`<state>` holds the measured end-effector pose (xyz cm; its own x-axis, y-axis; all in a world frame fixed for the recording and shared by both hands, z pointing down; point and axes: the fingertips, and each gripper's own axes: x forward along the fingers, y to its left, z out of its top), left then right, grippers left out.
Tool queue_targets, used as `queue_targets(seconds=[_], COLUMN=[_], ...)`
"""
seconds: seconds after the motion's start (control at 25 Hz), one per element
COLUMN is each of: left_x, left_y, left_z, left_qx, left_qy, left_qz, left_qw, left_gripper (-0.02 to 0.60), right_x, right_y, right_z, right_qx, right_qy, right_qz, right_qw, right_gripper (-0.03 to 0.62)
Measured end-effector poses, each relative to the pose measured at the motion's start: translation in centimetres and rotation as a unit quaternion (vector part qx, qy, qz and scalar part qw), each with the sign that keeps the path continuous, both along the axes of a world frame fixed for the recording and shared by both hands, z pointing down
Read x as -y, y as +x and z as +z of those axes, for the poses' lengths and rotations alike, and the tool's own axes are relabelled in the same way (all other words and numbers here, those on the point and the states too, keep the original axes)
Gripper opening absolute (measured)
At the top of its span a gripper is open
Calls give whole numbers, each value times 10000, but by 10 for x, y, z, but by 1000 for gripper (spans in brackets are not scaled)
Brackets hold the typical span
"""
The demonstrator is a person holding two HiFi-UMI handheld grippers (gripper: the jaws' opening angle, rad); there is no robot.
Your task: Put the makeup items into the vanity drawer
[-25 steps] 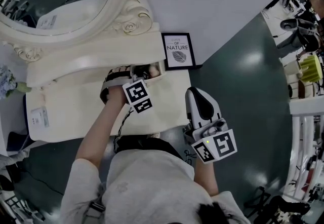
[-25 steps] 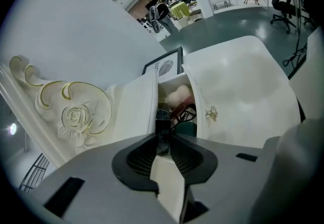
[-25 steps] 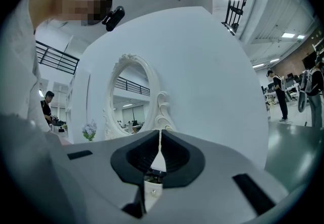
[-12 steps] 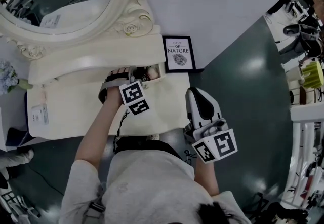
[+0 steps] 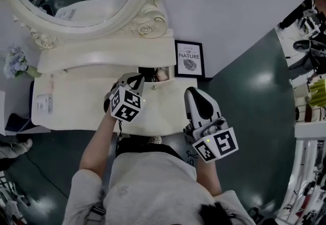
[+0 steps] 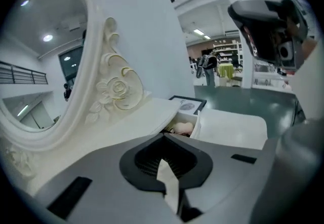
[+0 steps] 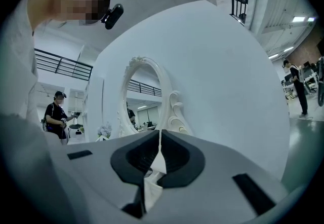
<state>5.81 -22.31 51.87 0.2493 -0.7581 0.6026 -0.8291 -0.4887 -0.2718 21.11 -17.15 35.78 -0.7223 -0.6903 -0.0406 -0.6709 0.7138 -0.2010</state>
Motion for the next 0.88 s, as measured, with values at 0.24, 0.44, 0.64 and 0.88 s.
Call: queue_targets(seconds=[0.24, 0.44, 0.64, 0.88], left_x=[-21, -42, -65, -92], left_y=[-27, -47, -66, -86], left_z=[-32, -67, -96, -128], left_qx=[-771, -1135, -1381, -1645], left_qy=[392, 810, 1156, 1446], left_qz=[-506, -715, -822, -806], left_qw=[9950, 9876, 9802, 9724], left_gripper=[14, 12, 12, 12], right_x=[-7, -16, -27, -41], right_y=[-28, -55, -80, -106], right_z=[-6, -12, -15, -23], right_qx=[-57, -68, -86, -87], right_qy=[84, 165, 197, 238], right_qz=[-426, -664, -762, -798], right_qw=[9990, 9976, 9969, 9965], right_gripper=[26, 26, 26, 26])
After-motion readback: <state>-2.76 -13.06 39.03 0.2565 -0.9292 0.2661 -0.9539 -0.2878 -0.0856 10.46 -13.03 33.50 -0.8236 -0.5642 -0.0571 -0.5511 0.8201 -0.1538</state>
